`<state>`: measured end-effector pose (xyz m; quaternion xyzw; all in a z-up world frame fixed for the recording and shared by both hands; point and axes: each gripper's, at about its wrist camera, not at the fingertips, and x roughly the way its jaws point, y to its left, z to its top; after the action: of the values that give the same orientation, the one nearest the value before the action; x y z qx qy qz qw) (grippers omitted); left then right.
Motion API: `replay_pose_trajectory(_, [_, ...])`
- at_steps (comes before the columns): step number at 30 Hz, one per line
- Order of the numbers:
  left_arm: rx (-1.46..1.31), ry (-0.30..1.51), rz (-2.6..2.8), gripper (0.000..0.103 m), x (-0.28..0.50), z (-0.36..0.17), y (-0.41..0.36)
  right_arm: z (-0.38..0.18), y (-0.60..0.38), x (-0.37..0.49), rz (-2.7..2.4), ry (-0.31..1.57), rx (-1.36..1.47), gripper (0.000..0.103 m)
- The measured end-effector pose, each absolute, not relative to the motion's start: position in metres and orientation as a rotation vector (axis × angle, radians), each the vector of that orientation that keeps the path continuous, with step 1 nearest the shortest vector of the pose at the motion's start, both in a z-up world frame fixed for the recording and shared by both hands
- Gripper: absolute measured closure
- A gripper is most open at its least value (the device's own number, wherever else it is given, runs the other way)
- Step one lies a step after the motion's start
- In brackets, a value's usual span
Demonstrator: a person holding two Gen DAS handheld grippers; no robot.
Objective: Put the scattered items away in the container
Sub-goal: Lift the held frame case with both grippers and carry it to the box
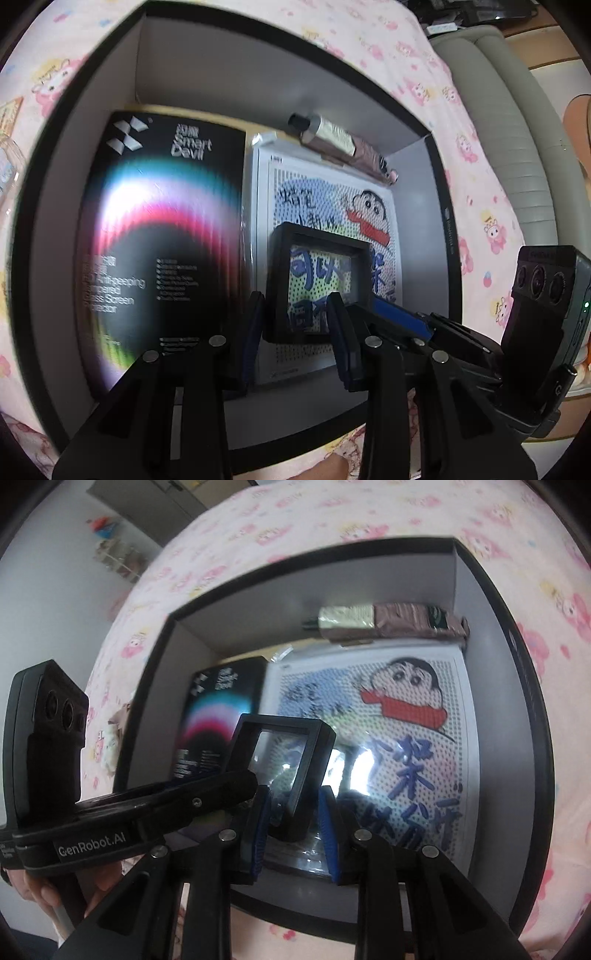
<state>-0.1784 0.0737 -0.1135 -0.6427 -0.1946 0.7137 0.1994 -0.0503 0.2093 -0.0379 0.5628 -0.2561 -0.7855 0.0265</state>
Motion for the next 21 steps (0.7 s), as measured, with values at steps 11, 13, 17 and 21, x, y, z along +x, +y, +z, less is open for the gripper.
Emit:
replay_pose_trajectory(11, [-1.807,-0.466,2.045,0.064,-0.19,-0.11,0.088,-0.008,0.233,-0.036,-2.775,-0.623,1.711,0.075])
replay_pose_trajectory(13, [-1.833,-0.422,2.064,0.064,-0.193,-0.114,0.095,-0.003,0.236,-0.032,-2.843,-0.606,1.689,0.075])
replay_pose_trajectory(17, [-1.808,-0.372,2.06,0.063,-0.191,-0.11,0.113,-0.008,0.237,-0.033,-2.798,-0.659,1.682,0.075])
replay_pose_trajectory(21, [-1.788,-0.315,2.042,0.063,-0.186,-0.109,0.134,-0.003,0.237,-0.03,-2.845,-0.607,1.675,0.075])
